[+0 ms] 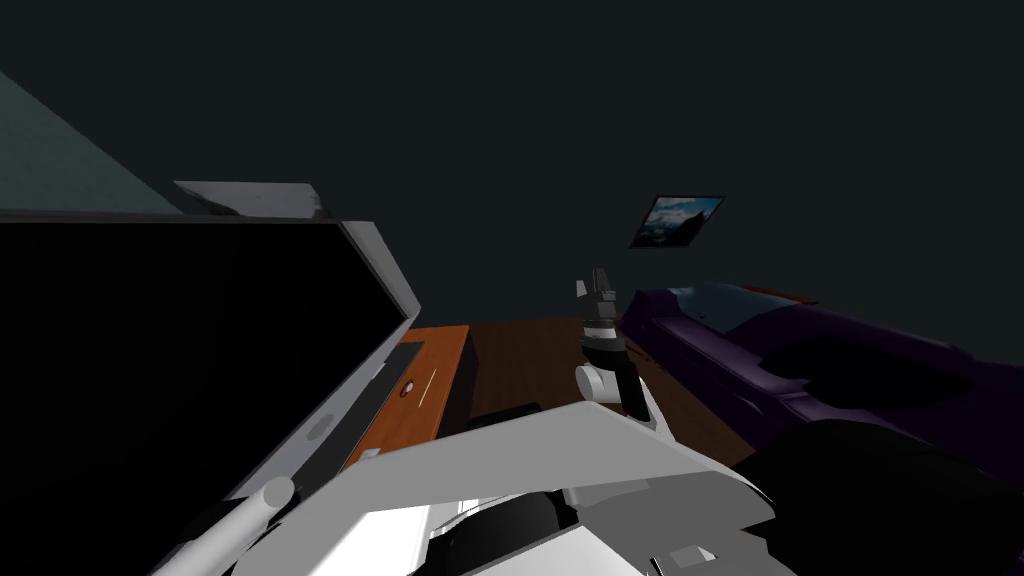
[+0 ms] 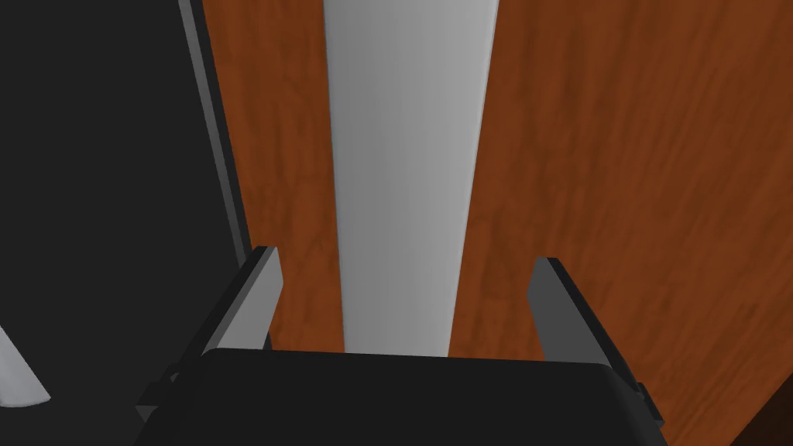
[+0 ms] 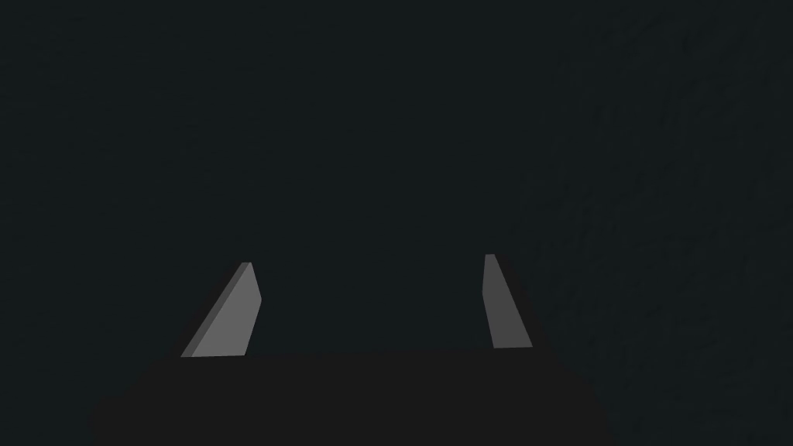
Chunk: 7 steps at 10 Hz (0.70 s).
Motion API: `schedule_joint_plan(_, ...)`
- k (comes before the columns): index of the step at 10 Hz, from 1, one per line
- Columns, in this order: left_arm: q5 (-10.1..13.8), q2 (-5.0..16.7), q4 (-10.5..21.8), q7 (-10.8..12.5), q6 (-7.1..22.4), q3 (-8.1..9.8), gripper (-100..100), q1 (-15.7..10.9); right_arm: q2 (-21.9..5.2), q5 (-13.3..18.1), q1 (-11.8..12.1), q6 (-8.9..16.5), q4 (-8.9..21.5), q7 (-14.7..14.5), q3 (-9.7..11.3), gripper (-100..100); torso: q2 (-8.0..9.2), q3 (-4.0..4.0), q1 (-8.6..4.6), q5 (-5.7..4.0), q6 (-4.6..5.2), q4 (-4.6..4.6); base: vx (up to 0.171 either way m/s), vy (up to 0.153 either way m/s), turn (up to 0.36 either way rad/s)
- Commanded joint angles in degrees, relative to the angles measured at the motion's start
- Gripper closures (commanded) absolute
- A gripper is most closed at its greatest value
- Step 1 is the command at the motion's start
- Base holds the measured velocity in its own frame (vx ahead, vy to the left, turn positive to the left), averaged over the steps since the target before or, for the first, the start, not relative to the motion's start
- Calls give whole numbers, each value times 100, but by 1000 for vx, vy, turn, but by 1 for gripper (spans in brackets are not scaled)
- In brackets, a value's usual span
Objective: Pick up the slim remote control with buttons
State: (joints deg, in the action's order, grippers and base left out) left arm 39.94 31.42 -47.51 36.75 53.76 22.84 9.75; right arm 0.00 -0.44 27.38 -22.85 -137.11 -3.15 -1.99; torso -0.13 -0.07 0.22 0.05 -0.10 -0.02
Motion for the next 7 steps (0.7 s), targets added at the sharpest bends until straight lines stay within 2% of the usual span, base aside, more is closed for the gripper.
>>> schedule_joint_plan(1, 31, 48, 153, 45, 206, 24, -100, -19, 0, 0, 0, 0, 0, 0, 0, 0, 0, 0, 0, 0, 0, 0, -8, 46, -169)
schedule_joint_plan(3, 44, 96, 364, 75, 378, 33, -100, -91, 0, 0, 0, 0, 0, 0, 0, 0, -1, 0, -3, -1, -1, 0, 1, 42, -151)
schedule_joint_plan(4, 40, 75, 243, 69, 321, 34, -100, -36, 0, 0, 0, 0, 0, 0, 0, 0, -3, -2, -5, -1, -1, -1, 2, 20, -30)
schedule_joint_plan(5, 40, 77, 242, 82, 350, 35, 0, -35, 0, 0, 1, 0, 0, 0, 0, 0, -3, -2, -12, -2, -4, -1, 0, 0, 0)
schedule_joint_plan(6, -247, -118, 228, -76, 351, 241, -100, -137, 0, 0, 1, 0, 0, 0, 0, 0, -3, -2, -18, -4, -4, -1, 36, 20, 225)
schedule_joint_plan(7, -268, -118, 228, -76, 351, 241, -100, -137, 0, 0, 2, 0, 0, 0, -1, 0, -13, -7, -15, -3, -8, -3, 21, -11, 75)
